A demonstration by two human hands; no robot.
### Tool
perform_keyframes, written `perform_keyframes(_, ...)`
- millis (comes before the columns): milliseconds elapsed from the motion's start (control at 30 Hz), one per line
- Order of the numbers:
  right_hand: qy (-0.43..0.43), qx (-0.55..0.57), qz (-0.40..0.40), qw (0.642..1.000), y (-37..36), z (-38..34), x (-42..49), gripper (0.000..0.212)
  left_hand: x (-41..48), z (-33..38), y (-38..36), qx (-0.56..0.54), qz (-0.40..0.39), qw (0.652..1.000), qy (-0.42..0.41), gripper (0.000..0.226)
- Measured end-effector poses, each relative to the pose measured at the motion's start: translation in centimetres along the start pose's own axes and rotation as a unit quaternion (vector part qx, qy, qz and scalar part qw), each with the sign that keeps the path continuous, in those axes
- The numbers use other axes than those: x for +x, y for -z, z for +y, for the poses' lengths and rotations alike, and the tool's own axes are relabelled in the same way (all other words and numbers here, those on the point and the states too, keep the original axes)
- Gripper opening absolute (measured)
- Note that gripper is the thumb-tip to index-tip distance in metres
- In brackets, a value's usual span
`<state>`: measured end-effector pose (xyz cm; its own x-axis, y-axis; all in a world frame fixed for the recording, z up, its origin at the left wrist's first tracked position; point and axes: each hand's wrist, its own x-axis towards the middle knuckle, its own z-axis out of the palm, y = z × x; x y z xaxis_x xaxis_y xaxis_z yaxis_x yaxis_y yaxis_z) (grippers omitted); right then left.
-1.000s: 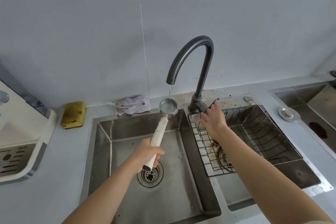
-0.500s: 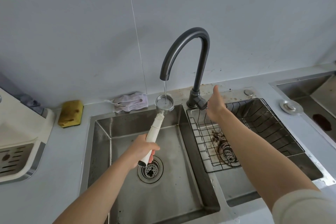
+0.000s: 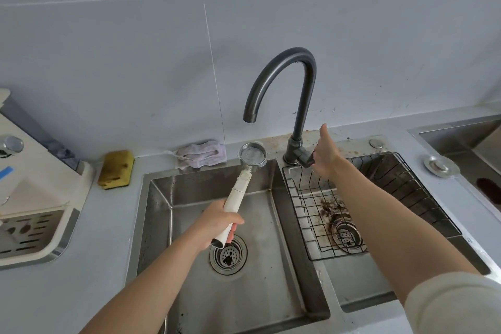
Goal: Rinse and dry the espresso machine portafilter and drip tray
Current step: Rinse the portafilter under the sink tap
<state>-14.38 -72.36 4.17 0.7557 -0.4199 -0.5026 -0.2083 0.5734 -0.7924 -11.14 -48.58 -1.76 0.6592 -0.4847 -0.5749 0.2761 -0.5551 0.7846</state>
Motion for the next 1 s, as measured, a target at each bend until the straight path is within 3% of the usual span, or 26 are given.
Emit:
perform_keyframes(167, 0.02, -0.092, 0.006, 0.996, -0.7, 2.5, 0.7, 0.074, -0.4, -0.2, 0.2, 0.007, 0.007, 1.0, 0.001, 0.018)
perform_keyframes(333, -0.032, -0.099, -0.108, 0.989, -3.4, 8.0, -1.0, 0.074, -0.8, -0.4, 0.5, 0.007, 0.018, 1.0, 0.0, 0.017)
perform_keyframes(433, -0.062, -0.082, -0.118, 0.988, -5.3, 11.1, -2.3, 0.083, -1.1, -0.5, 0.6, 0.015, 0.03, 0.999, -0.013, 0.016)
perform_keyframes(600, -0.041, -0.102, -0.069, 0.992, -8.6, 13.6, -2.5, 0.043, -1.8, -1.1, 0.8, 0.09, 0.07, 0.993, -0.037, 0.019)
perform_keyframes(767, -0.034, -0.064, -0.017, 0.997, -10.8, 14.7, -2.8, 0.033, -2.1, -1.8, 1.6, 0.258, 0.161, 0.952, -0.041, 0.024)
perform_keyframes(1000, -0.057, 0.072, -0.09, 0.992, -13.1, 14.6, -3.6, 0.017, -3.4, -1.9, 3.0, 0.422, 0.279, 0.861, -0.05, 0.028)
